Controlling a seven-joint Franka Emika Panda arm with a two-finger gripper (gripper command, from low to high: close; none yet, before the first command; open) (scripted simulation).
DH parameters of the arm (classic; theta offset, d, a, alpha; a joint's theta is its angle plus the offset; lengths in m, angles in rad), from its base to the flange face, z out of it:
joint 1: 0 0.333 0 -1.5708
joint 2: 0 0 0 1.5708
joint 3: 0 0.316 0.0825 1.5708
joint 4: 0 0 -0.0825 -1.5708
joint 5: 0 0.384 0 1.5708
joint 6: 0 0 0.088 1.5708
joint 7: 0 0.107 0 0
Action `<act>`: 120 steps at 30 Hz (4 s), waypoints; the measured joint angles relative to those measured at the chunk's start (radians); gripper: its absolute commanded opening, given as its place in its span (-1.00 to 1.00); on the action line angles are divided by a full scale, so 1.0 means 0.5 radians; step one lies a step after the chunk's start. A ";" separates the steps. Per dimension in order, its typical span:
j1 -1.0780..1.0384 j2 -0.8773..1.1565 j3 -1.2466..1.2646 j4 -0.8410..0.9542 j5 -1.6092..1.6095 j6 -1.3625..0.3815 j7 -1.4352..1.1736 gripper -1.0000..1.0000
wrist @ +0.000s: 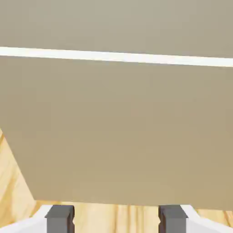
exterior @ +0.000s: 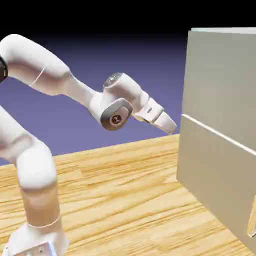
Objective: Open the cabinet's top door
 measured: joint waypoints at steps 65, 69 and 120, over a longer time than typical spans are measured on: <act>2.092 -1.304 -2.492 1.476 -4.497 -0.192 -3.600 -1.00; 1.853 -1.378 -2.341 1.186 -4.598 -0.414 -3.476 -1.00; 1.188 -2.003 0.233 -0.597 -2.847 -3.031 -3.064 -1.00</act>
